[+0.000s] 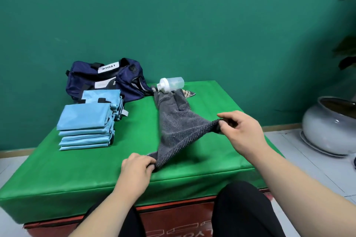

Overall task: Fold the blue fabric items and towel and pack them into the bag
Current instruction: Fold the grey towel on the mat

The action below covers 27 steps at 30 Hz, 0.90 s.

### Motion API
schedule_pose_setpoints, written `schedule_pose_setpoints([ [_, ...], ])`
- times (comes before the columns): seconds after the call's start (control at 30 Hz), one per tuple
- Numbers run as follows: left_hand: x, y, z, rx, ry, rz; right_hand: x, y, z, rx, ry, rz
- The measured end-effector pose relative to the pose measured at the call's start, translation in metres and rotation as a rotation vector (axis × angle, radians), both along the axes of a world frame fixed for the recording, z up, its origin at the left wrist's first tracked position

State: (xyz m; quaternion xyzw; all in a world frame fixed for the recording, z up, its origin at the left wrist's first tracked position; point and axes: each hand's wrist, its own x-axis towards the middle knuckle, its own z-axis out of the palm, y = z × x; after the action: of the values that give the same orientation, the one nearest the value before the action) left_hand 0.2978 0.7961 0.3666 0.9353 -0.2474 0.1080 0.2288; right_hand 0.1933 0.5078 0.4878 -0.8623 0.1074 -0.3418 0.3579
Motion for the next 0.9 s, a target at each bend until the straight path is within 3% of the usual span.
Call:
schedule_pose_setpoints([
  [0.23,0.0,0.001,0.051,-0.366,0.155,0.035,0.005,-0.007,0.056,0.095,-0.064,0.004],
  [0.43,0.003,0.012,0.129,-0.541,0.071,0.089,0.002,-0.007,0.098,0.025,-0.07,-0.021],
  [0.57,-0.005,0.023,0.166,-0.5,0.038,0.047,0.0,-0.009,0.118,0.063,-0.094,-0.004],
  [0.77,-0.017,0.047,0.201,-0.268,0.065,-0.084,-0.008,-0.013,0.141,-0.016,-0.052,-0.022],
  [0.9,-0.019,0.06,0.222,-0.232,-0.054,-0.159,-0.016,-0.014,0.15,-0.055,-0.039,-0.014],
])
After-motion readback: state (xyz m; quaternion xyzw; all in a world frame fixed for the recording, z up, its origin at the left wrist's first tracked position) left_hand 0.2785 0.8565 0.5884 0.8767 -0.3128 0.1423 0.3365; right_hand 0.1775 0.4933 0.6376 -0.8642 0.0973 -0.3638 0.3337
